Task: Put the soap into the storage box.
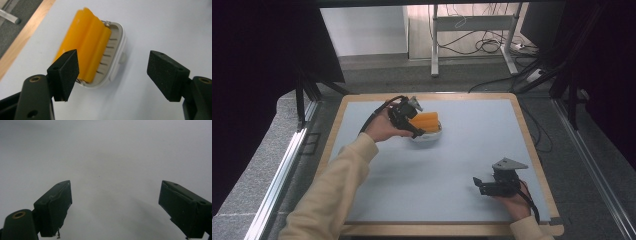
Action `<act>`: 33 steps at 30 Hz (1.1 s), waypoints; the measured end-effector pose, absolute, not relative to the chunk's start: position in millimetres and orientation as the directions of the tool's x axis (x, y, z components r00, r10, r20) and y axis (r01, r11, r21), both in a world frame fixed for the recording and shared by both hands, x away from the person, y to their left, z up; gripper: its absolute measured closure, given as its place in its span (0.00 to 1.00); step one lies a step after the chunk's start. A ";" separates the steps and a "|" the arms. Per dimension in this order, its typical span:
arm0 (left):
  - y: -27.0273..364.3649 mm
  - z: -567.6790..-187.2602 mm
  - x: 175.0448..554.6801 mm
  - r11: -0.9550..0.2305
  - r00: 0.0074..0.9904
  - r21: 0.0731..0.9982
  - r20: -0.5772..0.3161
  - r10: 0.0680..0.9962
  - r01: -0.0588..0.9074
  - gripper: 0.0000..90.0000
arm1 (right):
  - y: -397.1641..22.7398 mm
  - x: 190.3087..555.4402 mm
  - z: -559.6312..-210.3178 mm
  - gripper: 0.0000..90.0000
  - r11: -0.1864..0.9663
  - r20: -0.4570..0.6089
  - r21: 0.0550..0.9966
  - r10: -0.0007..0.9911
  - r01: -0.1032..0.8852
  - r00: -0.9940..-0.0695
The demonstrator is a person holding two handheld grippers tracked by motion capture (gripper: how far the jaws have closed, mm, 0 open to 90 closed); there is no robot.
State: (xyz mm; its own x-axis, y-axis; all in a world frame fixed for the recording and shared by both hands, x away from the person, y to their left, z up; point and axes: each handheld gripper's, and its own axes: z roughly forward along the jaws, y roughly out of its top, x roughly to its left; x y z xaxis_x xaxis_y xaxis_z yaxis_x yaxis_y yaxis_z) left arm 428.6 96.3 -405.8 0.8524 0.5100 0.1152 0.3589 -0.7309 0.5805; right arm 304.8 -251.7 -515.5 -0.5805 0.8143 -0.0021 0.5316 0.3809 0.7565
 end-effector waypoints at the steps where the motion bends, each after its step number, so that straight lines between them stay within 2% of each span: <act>1: 99.1 -407.2 423.5 -0.726 0.850 0.587 0.115 0.513 0.359 0.28 | -251.4 304.4 -515.3 0.13 0.380 -0.001 0.756 0.815 0.533 -0.580; 8: 123.4 -416.6 382.8 -0.660 0.827 0.641 0.069 0.558 0.392 0.28 | -249.6 303.1 -515.1 0.13 0.385 -0.006 0.758 0.811 0.527 -0.585; 13: 149.0 -424.3 347.1 -0.585 0.777 0.673 0.023 0.629 0.453 0.28 | -248.6 302.4 -515.4 0.13 0.388 -0.008 0.754 0.813 0.530 -0.583; 22: 176.7 -450.9 305.1 -0.555 0.751 0.682 0.012 0.660 0.476 0.29 | -246.8 300.8 -515.0 0.13 0.392 -0.015 0.752 0.813 0.530 -0.582; 29: 192.7 -479.2 281.7 -0.535 0.724 0.664 -0.012 0.690 0.522 0.29 | -245.6 300.1 -515.0 0.13 0.400 -0.021 0.750 0.811 0.527 -0.585; 33: 199.4 -480.5 280.7 -0.506 0.698 0.670 -0.026 0.716 0.544 0.29 | -244.7 300.6 -514.6 0.13 0.406 -0.029 0.751 0.809 0.521 -0.588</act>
